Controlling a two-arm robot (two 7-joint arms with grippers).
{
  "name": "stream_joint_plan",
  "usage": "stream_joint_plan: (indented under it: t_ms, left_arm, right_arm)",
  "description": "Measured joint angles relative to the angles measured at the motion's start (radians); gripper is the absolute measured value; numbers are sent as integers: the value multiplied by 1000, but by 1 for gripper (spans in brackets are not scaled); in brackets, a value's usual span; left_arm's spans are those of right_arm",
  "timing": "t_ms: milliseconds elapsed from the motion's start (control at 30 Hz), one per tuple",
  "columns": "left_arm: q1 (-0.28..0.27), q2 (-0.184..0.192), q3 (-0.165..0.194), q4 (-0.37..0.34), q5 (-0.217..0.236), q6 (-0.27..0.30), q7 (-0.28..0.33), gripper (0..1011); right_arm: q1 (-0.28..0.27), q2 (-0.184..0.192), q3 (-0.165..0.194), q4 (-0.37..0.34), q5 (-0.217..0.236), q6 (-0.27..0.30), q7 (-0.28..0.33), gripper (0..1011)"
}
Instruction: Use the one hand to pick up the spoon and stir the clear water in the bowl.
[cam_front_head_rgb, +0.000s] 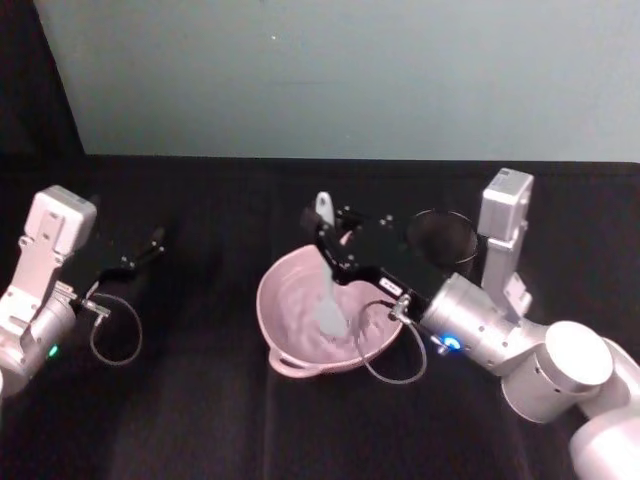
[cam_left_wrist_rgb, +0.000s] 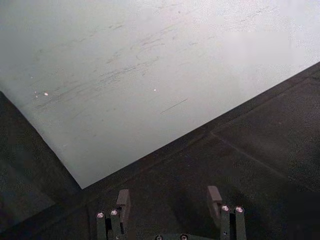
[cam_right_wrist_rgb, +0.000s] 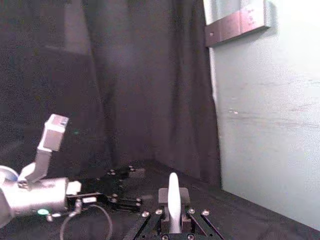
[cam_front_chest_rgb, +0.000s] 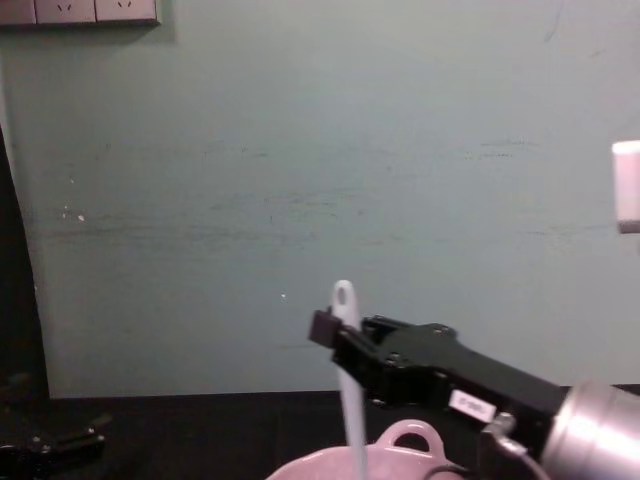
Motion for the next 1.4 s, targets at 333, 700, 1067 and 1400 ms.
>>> stream_joint_plan:
  t_ms: [333,700,1067,1400]
  left_arm:
    - [0,0,0,0,0,0,0,1011]
    - [0,0,0,0,0,0,0,1011]
    - [0,0,0,0,0,0,0,1011]
    - [0,0,0,0,0,0,0,1011]
  right_arm:
    - [95,-80,-50,143,-10,-70,21,119]
    - [180,-136,-8,314,-73,-202,-41,119]
    - [94,-50,44,164,-75,-137,-49,119]
    - [3,13,39,-5,-18,-26,-17,119]
